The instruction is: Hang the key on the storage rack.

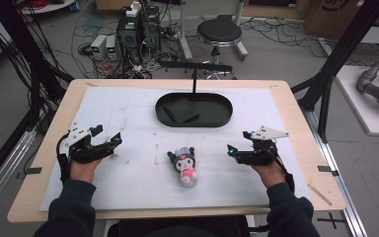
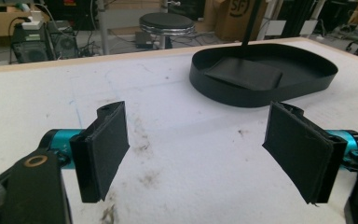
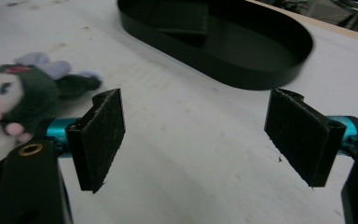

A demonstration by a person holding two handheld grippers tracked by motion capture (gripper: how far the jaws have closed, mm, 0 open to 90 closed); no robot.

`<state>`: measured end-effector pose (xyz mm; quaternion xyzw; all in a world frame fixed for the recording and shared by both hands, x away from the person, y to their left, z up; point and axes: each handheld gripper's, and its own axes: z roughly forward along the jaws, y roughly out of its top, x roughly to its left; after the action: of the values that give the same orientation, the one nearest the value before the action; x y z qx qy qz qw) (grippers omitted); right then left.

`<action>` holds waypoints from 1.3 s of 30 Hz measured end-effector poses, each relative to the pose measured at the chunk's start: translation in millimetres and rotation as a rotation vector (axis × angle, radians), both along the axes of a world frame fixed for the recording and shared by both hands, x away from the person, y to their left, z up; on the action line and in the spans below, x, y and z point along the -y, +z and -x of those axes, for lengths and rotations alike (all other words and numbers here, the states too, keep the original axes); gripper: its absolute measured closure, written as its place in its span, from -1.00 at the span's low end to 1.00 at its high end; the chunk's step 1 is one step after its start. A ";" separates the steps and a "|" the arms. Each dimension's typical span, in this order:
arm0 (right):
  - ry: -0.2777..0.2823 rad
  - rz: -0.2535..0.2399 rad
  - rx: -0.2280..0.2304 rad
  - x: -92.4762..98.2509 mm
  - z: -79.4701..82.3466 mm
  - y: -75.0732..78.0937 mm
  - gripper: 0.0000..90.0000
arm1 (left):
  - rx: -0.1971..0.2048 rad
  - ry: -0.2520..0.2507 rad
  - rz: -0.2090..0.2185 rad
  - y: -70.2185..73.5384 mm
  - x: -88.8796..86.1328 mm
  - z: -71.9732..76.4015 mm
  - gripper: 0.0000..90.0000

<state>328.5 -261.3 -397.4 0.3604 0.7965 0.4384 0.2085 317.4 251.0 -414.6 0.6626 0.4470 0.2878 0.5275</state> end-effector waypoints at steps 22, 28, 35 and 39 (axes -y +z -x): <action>0.207 0.055 -0.081 -122.9 9.3 -21.5 -0.55 | -0.006 0.041 -0.046 -4.5 -8.3 -3.9 -0.46; 0.173 0.007 -0.139 -137.3 9.9 -26.0 -0.57 | -0.018 0.042 -0.052 -5.7 -8.5 -4.8 -0.43; 0.194 0.066 -0.130 -148.3 13.8 -27.5 -0.57 | -0.020 0.049 -0.049 -5.6 -9.9 -4.7 -0.42; 0.155 0.091 -0.099 -139.9 10.1 -22.3 -0.56 | -0.019 0.051 -0.050 -5.5 -10.3 -4.6 -0.41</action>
<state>318.5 -121.4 -419.6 0.3088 0.8504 0.3985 0.1504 322.0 261.3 -420.1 0.6667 0.4615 0.3060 0.4989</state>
